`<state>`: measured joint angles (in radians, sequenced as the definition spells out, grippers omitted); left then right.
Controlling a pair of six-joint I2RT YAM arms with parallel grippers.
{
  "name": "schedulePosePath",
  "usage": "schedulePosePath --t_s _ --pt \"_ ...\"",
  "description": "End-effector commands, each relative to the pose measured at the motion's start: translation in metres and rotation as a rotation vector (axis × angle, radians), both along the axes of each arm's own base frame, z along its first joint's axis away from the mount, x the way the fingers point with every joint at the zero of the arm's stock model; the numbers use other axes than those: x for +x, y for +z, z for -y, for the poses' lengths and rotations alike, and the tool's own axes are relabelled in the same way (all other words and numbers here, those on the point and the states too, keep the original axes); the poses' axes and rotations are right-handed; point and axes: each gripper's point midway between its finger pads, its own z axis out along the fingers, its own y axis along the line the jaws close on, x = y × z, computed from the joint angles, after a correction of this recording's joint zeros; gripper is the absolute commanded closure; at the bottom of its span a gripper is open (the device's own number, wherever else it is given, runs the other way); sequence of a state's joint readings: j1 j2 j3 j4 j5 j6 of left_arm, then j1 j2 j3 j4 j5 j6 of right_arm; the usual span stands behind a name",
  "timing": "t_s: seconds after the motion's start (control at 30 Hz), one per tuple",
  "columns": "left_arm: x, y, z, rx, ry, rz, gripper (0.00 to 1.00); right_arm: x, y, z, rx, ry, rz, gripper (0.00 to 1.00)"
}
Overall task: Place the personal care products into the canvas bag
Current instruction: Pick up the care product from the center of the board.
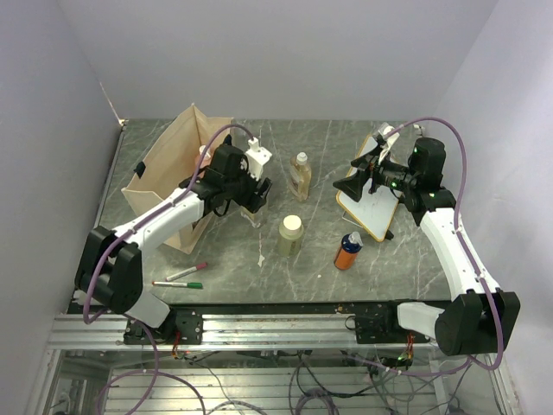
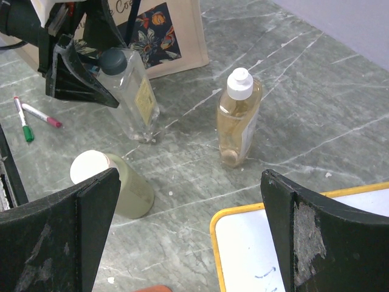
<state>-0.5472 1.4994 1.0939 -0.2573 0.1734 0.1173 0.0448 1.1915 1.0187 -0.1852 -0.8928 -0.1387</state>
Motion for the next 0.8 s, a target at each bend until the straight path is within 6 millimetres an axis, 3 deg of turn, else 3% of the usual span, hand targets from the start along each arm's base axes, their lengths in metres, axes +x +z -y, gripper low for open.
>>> schedulePosePath --t_s 0.0,0.27,0.5,0.77 --pt "0.013 0.1 0.017 -0.14 -0.073 0.22 0.93 -0.002 0.004 0.001 0.01 0.004 0.021 0.0" --pt "0.003 0.149 0.018 -0.169 -0.115 0.26 0.93 -0.003 0.007 0.001 0.011 0.011 0.032 0.0" --pt "-0.005 0.218 0.008 -0.196 -0.098 0.339 0.93 -0.005 0.006 -0.002 0.022 0.034 0.02 0.0" --pt "-0.004 0.298 -0.023 -0.221 0.046 0.459 0.93 -0.004 0.008 -0.004 0.027 0.05 0.021 0.0"
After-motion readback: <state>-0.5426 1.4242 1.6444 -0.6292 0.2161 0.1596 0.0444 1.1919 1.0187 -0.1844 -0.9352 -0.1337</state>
